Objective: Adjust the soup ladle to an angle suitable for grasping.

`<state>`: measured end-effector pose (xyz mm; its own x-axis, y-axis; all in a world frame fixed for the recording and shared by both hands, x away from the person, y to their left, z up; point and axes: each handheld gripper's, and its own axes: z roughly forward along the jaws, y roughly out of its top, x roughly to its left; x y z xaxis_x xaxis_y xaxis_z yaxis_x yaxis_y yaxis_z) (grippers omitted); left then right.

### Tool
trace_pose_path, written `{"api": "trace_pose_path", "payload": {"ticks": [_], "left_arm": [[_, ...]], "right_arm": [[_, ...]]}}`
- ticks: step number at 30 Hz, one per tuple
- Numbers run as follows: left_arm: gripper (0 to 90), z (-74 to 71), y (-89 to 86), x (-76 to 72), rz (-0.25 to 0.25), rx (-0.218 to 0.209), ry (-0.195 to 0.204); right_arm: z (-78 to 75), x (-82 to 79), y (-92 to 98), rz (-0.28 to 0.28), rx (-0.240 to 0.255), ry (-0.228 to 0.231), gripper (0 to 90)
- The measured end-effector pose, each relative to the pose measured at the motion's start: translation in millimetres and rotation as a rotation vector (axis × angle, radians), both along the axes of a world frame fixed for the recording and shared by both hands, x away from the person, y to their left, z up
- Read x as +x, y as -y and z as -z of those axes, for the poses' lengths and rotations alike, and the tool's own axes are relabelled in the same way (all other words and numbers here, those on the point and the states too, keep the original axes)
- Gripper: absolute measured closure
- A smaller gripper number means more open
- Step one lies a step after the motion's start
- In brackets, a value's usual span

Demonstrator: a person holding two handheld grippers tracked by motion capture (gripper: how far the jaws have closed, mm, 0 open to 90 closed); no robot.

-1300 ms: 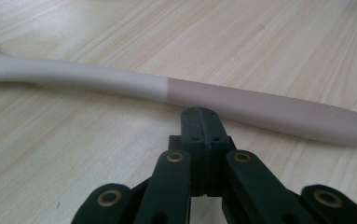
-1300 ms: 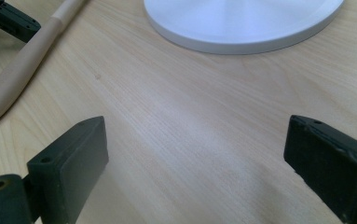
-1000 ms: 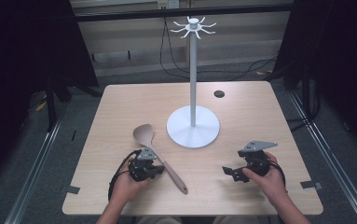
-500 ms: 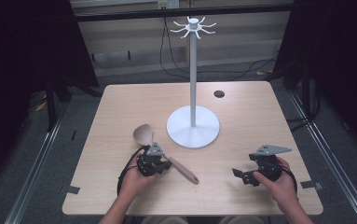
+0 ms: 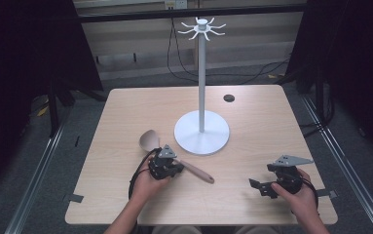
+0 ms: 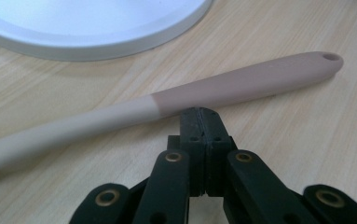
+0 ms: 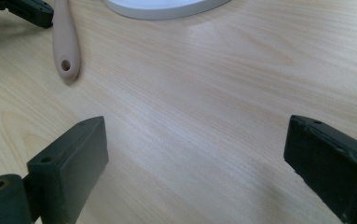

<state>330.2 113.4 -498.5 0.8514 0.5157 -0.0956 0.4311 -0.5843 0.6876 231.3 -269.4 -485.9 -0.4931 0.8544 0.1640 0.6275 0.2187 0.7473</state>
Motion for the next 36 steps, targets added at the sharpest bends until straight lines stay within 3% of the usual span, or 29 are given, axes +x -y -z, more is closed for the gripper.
{"api": "trace_pose_path", "payload": {"ticks": [23, 36], "left_arm": [[85.4, 3.4, 15.0, 11.4, -0.006, -0.032, 0.011], [84.3, -0.6, 12.6, 6.0, -0.004, -0.042, 0.006]], "right_arm": [[4.0, -7.7, 7.3, 0.007, 0.027, -0.008, 5.9], [0.6, -8.0, 6.7, 0.007, 0.033, 0.002, 5.9]]}}
